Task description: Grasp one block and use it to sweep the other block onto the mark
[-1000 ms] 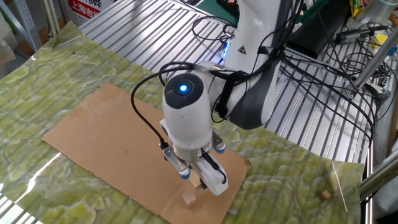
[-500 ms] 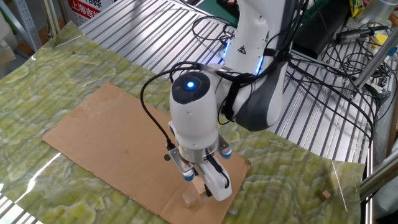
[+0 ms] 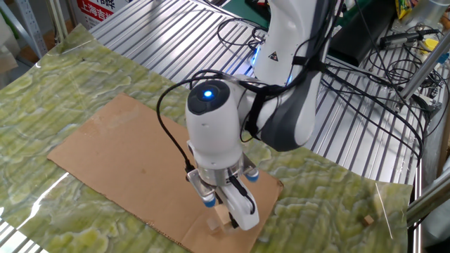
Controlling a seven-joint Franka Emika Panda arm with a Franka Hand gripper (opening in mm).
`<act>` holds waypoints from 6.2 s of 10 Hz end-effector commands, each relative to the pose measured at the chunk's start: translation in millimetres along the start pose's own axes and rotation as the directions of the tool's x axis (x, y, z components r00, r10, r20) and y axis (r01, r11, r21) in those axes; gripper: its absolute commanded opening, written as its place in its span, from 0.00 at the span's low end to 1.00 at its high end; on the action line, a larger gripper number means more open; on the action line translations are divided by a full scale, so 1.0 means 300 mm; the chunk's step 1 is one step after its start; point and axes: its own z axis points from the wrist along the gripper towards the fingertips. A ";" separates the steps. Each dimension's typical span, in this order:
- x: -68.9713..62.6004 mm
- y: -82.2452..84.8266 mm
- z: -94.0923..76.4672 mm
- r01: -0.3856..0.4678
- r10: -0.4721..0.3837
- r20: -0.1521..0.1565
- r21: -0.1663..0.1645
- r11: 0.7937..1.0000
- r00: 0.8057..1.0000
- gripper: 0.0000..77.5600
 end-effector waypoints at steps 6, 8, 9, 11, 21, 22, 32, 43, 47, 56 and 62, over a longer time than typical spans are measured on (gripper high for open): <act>-0.012 0.065 0.054 -0.007 0.007 0.006 -0.050 0.999 1.000 0.02; -0.025 0.065 0.072 -0.004 0.006 0.020 -0.057 0.998 1.000 0.02; -0.030 0.062 0.080 -0.003 0.004 0.028 -0.061 0.998 1.000 0.02; -0.035 0.058 0.094 -0.011 0.013 0.040 -0.065 0.998 0.999 0.02; -0.097 -0.009 0.048 0.020 -0.031 0.054 0.190 0.982 0.998 0.02; -0.103 -0.028 0.018 0.008 -0.016 0.029 0.244 0.970 0.999 0.02; 0.049 0.102 -0.012 -0.104 0.098 0.050 0.126 0.987 0.994 0.02; -0.017 0.074 0.108 -0.062 0.060 0.032 0.082 0.995 0.998 0.02; -0.017 0.074 0.108 -0.067 0.063 0.037 0.109 0.992 0.997 0.02; -0.198 0.028 0.096 -0.126 0.127 0.010 0.204 0.971 0.992 0.02; -0.160 -0.032 0.074 -0.064 0.074 -0.029 0.276 0.959 0.997 0.02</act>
